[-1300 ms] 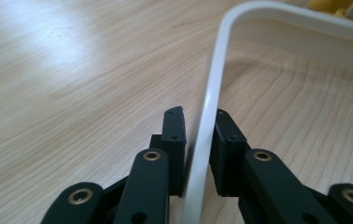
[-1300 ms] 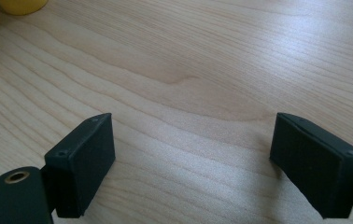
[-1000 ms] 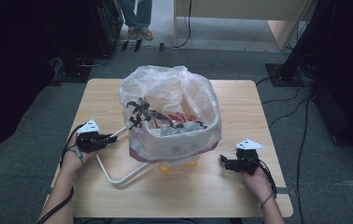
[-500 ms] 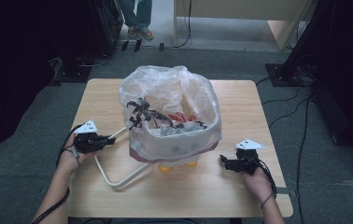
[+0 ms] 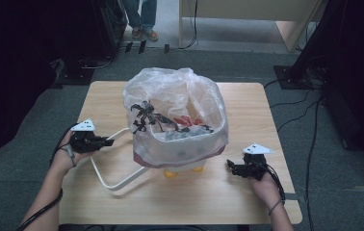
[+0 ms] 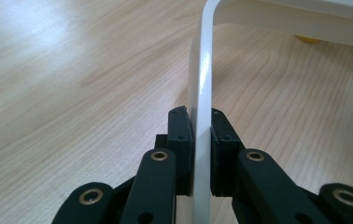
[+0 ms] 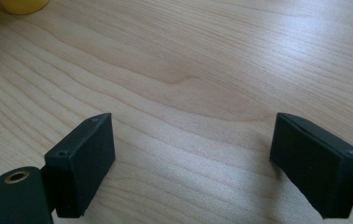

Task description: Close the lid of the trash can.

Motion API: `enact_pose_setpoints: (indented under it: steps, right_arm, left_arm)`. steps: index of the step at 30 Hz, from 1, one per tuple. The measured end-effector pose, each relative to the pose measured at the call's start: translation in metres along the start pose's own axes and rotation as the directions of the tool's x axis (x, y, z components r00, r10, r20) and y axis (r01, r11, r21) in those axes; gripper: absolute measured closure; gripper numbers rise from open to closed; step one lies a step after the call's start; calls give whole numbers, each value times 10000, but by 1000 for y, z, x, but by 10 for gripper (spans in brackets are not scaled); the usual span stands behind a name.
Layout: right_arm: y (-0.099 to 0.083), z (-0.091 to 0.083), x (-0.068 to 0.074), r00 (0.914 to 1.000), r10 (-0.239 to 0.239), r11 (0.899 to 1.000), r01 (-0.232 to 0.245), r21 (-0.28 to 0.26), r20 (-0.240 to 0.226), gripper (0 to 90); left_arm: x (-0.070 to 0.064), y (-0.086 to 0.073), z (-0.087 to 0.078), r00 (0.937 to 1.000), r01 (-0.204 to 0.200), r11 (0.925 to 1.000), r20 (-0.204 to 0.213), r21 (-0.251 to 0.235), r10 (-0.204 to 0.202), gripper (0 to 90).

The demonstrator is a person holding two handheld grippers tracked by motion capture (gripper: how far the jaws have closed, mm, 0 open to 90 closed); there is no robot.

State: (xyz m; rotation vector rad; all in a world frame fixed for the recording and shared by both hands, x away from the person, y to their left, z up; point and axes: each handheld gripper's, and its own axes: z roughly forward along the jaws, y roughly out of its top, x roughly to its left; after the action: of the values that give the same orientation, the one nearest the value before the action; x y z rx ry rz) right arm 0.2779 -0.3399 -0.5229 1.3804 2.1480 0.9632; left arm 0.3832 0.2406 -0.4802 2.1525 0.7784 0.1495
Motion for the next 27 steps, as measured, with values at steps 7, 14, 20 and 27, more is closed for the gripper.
enact_pose_setpoints:
  steps: [7,14,20,27]
  right_arm:
    - [0,0,0,10000,0,10000,0,1,-2,138]
    - [0,0,0,10000,-2,10000,2,1,-1,138]
    - [0,0,0,10000,-5,10000,5,2,-1,138]
    - [0,0,0,10000,-3,10000,3,1,-2,138]
  left_arm:
    - [5,1,-12,10000,60,10000,-22,34,-59,825]
    - [7,6,-24,9999,148,9999,-13,67,-148,825]
    - [9,14,-35,9999,132,9999,-23,55,-132,824]
    - [9,24,-44,9998,42,9999,199,93,-44,824]
